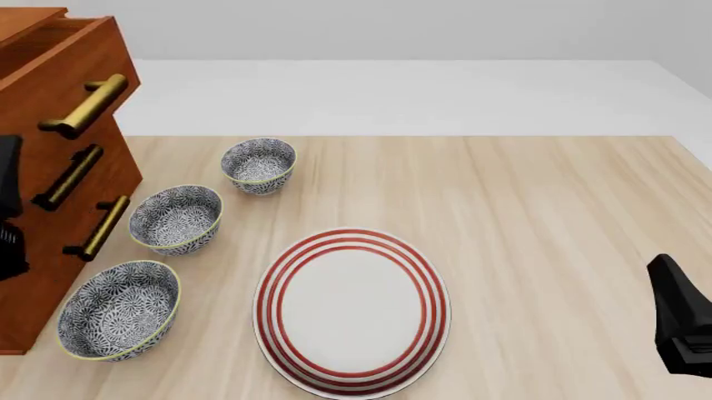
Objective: Open the top drawer of the cabinet.
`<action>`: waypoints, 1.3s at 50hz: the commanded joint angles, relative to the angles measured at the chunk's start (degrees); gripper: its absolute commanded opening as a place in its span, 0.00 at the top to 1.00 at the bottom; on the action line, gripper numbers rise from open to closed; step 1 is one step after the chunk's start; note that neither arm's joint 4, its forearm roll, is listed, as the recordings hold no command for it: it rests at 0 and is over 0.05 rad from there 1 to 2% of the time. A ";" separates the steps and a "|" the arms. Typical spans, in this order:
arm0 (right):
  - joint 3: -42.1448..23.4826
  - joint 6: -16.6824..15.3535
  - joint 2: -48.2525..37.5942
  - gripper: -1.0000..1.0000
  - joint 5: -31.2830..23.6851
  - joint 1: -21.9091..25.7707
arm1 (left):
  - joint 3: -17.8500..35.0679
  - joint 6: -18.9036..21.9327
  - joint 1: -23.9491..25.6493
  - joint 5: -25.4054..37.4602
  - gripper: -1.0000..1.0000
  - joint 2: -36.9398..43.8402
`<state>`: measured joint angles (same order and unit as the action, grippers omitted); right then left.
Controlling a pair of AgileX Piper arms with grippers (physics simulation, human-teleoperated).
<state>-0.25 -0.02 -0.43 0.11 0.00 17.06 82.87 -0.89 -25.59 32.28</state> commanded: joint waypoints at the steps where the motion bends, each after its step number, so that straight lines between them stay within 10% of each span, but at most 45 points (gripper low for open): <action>1: 0.00 -0.01 0.00 0.00 0.00 0.01 | 5.74 -4.72 0.31 4.34 0.00 -2.96; 19: 0.00 0.00 0.00 0.00 0.00 0.00 | 34.57 -39.95 -8.58 30.24 0.00 0.45; 32: 0.00 0.00 0.00 0.00 0.00 0.00 | 41.98 -51.91 -7.47 46.41 0.00 1.39; 39: 0.00 0.01 0.00 0.00 0.00 -0.01 | 48.38 -66.25 -8.31 57.71 0.00 4.89; 65: 0.00 0.01 0.00 0.00 0.00 0.00 | 60.71 -76.59 -6.11 73.82 0.00 8.69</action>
<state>-0.25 -0.02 -0.43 0.11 0.00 73.01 10.66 -7.47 42.24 38.55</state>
